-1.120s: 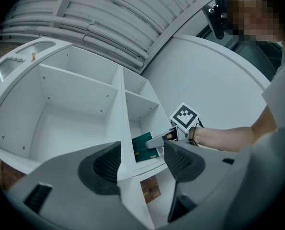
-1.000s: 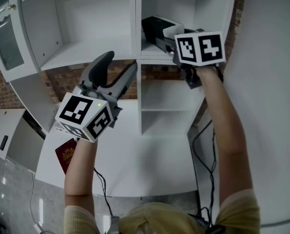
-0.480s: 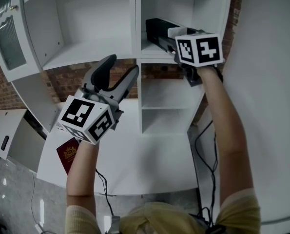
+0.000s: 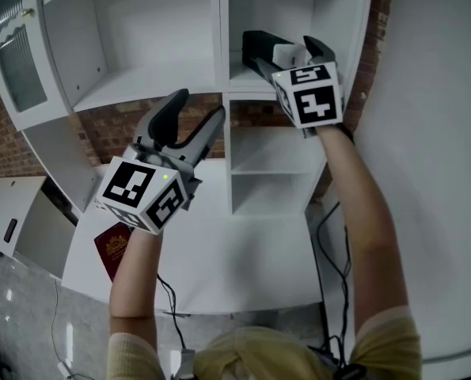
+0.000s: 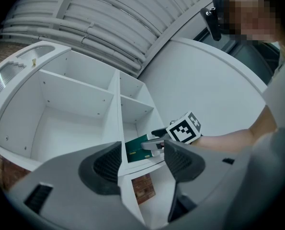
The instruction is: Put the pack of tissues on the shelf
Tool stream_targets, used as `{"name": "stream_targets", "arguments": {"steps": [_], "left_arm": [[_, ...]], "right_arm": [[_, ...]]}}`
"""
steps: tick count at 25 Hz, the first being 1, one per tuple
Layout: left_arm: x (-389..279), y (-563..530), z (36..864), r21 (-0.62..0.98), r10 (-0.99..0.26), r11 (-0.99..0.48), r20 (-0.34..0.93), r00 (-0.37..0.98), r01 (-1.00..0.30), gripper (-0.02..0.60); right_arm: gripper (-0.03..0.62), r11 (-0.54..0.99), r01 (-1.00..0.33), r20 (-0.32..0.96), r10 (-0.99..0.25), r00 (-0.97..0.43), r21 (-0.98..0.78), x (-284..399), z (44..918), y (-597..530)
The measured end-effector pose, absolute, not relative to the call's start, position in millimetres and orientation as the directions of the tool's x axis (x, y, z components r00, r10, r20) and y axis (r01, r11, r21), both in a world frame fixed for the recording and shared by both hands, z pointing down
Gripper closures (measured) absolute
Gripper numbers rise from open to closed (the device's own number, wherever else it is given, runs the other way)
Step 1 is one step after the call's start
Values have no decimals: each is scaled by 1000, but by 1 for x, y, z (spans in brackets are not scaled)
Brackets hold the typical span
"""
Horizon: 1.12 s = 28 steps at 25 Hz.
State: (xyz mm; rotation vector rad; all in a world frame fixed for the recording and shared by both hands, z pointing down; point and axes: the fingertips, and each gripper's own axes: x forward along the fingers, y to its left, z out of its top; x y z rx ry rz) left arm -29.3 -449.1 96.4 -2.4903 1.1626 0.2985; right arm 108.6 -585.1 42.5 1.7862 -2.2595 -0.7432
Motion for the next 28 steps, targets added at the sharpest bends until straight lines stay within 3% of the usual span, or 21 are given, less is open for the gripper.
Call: {"name": "stream_targets", "arguments": {"steps": [5, 19, 21, 24, 28], "left_arm": [[-35, -446, 99, -238, -700, -578, -347, 624, -781, 307], [-54, -425, 112, -302, -737, -475, -375, 561, -826, 314], [-54, -423, 116, -297, -735, -489, -367, 571, -820, 342], [-59, -420, 121, -283, -746, -475, -372, 552, -833, 440], [-57, -416, 129, -245, -747, -495, -370, 552, -834, 449]], "right_arm": [[203, 99, -845, -278, -919, -281, 526, 100, 34, -564], [204, 321, -881, -279, -862, -424, 347, 94, 81, -509], [204, 342, -878, -273, -856, -438, 336, 91, 89, -501], [204, 371, -876, -271, -848, -455, 309, 87, 101, -486], [206, 401, -878, -277, -840, -466, 260, 89, 117, -467]]}}
